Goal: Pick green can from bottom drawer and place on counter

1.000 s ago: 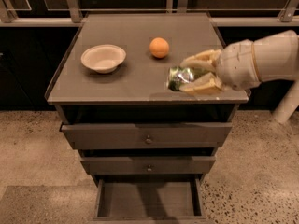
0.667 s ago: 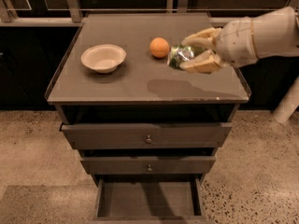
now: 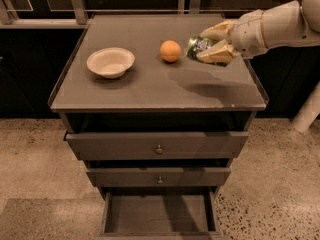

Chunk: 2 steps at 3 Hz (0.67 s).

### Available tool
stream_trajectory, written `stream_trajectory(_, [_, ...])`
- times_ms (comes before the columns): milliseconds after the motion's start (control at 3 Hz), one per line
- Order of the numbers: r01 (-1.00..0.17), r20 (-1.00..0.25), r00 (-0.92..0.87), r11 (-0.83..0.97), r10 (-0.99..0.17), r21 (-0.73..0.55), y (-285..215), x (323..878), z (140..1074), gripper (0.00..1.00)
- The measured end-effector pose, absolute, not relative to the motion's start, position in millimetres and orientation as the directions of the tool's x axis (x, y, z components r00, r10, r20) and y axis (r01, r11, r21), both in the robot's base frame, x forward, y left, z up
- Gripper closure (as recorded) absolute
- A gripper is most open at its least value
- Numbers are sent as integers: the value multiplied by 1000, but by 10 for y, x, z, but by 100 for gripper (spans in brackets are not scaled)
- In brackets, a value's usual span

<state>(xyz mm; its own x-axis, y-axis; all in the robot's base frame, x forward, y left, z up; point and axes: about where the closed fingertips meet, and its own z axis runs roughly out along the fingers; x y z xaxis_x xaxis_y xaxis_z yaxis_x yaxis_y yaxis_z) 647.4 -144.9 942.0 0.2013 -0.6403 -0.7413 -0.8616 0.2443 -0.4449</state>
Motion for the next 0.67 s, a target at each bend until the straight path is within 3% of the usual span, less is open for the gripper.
stream_trajectory(667, [-861, -743, 196, 250, -640, -443, -1464, 6505, 9418, 59])
